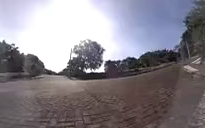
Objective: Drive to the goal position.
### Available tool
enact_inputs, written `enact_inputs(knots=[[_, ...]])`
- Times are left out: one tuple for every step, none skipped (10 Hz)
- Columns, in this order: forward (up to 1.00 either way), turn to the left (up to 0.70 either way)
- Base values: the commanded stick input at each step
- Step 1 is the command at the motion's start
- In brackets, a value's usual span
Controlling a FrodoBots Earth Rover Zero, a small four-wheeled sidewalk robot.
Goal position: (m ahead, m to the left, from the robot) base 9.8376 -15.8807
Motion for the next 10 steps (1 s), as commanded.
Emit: enact_inputs(knots=[[1.00, 0.00], [1.00, 0.00], [1.00, 0.00], [1.00, 0.00], [1.00, 0.00], [1.00, 0.00], [1.00, 0.00], [1.00, 0.00], [1.00, 0.00], [1.00, 0.00]])
